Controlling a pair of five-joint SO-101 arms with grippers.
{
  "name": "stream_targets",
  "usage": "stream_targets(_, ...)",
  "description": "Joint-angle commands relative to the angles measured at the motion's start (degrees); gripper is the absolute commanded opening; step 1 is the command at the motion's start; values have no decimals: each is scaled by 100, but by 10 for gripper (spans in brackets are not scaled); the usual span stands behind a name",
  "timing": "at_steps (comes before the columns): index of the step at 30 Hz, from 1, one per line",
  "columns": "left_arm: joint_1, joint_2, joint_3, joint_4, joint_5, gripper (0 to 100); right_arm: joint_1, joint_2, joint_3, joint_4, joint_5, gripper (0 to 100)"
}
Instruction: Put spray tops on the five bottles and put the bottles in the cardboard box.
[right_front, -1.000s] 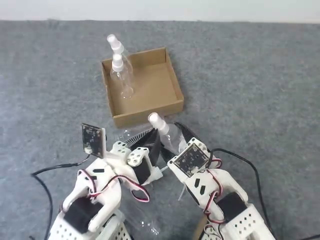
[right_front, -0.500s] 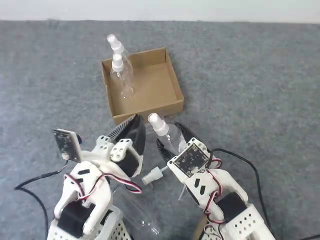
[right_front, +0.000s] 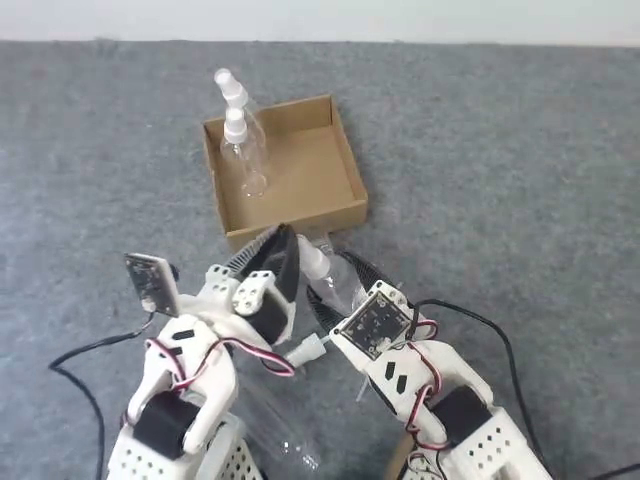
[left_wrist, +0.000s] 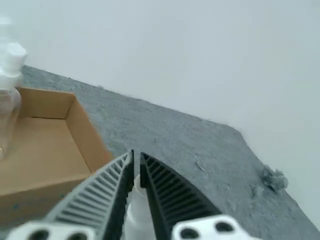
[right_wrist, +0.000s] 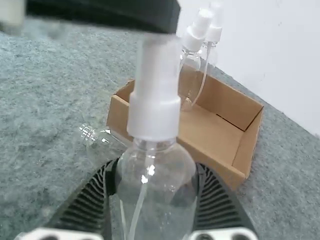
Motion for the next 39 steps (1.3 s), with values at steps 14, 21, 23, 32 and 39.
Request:
stream_targets(14,343,-88,-110,527,35,12,330,-136,97,-154,26,13)
stream_targets(21,316,-88,-637,545,53,12,330,-119,97,-136,26,13)
stream_targets(23,308,-88,-664,545,62,12,330,-119,97,-136,26,13)
stream_targets(32,-404,-88,-813,536,70,12,330,-127,97,-136,26,13)
stream_targets(39,-1116,-88,-708,501,404,12,338,-136,79,-171,26,13)
